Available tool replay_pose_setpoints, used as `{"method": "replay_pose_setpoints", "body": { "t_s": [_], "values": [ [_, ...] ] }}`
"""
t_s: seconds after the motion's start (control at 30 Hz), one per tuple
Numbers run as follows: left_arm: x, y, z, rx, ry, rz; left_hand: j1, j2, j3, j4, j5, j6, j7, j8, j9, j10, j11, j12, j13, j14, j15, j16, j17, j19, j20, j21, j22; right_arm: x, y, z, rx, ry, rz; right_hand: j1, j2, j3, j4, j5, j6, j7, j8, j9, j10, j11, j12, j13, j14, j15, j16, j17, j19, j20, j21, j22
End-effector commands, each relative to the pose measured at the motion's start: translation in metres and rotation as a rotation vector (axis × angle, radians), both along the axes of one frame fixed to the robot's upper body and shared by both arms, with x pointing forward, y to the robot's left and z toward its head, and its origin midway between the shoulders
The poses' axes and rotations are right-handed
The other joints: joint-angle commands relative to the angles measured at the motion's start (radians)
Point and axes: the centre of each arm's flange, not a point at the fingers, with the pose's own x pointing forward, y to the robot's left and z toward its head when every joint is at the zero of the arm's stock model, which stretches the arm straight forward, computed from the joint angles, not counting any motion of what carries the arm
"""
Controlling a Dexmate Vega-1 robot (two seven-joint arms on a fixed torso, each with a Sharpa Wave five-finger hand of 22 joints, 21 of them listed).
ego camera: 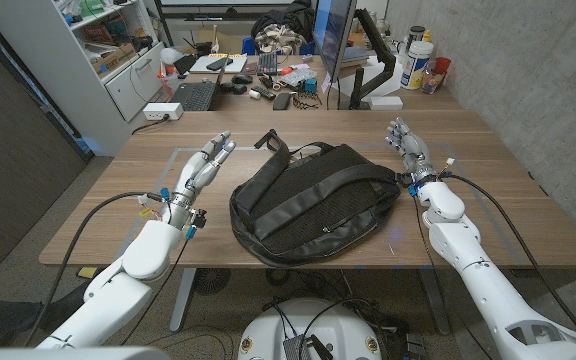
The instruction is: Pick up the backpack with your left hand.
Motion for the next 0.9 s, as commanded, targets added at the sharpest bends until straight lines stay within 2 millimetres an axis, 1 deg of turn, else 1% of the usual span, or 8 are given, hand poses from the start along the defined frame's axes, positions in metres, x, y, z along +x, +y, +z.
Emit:
{"method": "replay_pose_setpoints", "body": {
  "t_s": [0.03,0.2,0.23,0.43,0.57,0.9],
  "values": [
    [-0.005,-0.006,0.004,0.101,-0.019,0.053,0.011,0.0,0.005,-0.008,-0.003,0.014,-0.001,0.008,0.002,0.011,-0.005,0.006,0.005,0.012,0.002,0.01,0.002,0.001,0.005,0.01,0.002,-0.006,-0.008,-0.003,0.009,-0.008,-0.01,0.001,-0.003,0.0,-0.005,0.006,0.013,0.002,0.004,0.004,0.01,0.001,0.002,0.004,0.008,0.003,0.001,0.001,0.006,-0.002,-0.005,0.004],
    [-0.005,-0.007,0.007,0.125,-0.03,0.066,0.014,0.0,0.005,-0.01,-0.003,0.016,-0.003,0.009,0.002,0.012,-0.005,0.006,0.005,0.013,0.001,0.01,0.002,0.002,0.007,0.011,0.002,-0.009,-0.011,-0.006,0.016,-0.007,-0.013,0.001,-0.002,0.0,-0.005,0.006,0.013,0.002,0.004,0.004,0.01,-0.003,0.001,0.004,0.009,0.003,0.001,0.001,0.007,-0.001,-0.008,0.004],
    [-0.005,-0.008,0.008,0.129,-0.031,0.069,0.015,0.001,0.005,-0.011,-0.003,0.015,-0.004,0.009,0.002,0.012,-0.006,0.006,0.005,0.014,0.002,0.01,0.002,0.003,0.007,0.011,0.002,-0.009,-0.011,-0.007,0.019,-0.007,-0.012,0.001,-0.002,0.0,-0.006,0.006,0.014,0.002,0.004,0.004,0.01,0.001,0.001,0.004,0.009,0.003,0.001,0.001,0.007,-0.001,-0.008,0.004],
    [-0.004,-0.011,0.012,0.178,-0.014,0.086,0.019,0.001,0.006,-0.013,-0.003,0.018,-0.006,0.009,0.002,0.017,-0.012,0.007,0.005,0.018,-0.001,0.011,0.002,0.003,0.009,0.011,0.002,-0.009,-0.014,-0.007,0.026,-0.01,-0.012,0.0,-0.002,-0.001,-0.006,0.006,0.013,0.002,0.003,0.004,0.011,0.001,0.0,0.004,0.009,0.003,0.0,0.001,0.008,-0.001,-0.01,0.004],
    [-0.004,-0.011,0.015,0.218,0.003,0.103,0.022,0.001,0.006,-0.014,-0.003,0.02,-0.007,0.009,0.002,0.02,-0.012,0.007,0.005,0.019,-0.003,0.011,0.002,0.005,0.011,0.011,0.002,-0.009,-0.016,-0.006,0.026,-0.014,-0.013,0.0,-0.002,-0.001,-0.006,0.006,0.014,0.002,0.003,0.004,0.011,0.001,0.0,0.004,0.009,0.004,0.0,0.001,0.009,-0.001,-0.012,0.004],
    [-0.007,-0.014,0.022,0.299,-0.003,0.124,0.027,0.002,0.007,-0.017,-0.003,0.019,-0.011,0.008,0.002,0.021,-0.015,0.007,0.005,0.021,-0.005,0.01,0.002,0.007,0.016,0.012,0.002,-0.008,-0.013,-0.004,0.021,-0.013,-0.01,-0.002,-0.001,-0.002,-0.007,0.006,0.014,0.001,0.002,0.004,0.012,-0.001,-0.001,0.004,0.011,0.004,0.0,0.001,0.01,-0.001,-0.016,0.004]
  ]
}}
